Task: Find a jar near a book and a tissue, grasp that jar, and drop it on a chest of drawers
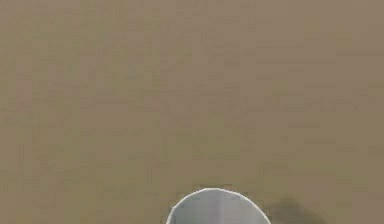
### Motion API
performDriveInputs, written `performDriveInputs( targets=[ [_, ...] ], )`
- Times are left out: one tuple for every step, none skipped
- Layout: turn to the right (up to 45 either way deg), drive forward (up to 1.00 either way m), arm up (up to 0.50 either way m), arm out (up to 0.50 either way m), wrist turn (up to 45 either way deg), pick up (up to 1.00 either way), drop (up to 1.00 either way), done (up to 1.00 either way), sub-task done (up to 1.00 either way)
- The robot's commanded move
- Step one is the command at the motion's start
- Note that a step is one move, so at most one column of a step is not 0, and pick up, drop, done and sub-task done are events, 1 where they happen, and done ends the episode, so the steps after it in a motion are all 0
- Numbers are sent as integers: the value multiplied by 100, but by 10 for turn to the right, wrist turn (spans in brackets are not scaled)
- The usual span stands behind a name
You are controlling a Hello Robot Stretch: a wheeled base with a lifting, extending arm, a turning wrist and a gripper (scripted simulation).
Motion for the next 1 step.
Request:
performDriveInputs(
  targets=[
    [450, 0, 0, 0, 0, 0, 0, 0, 0]
  ],
)
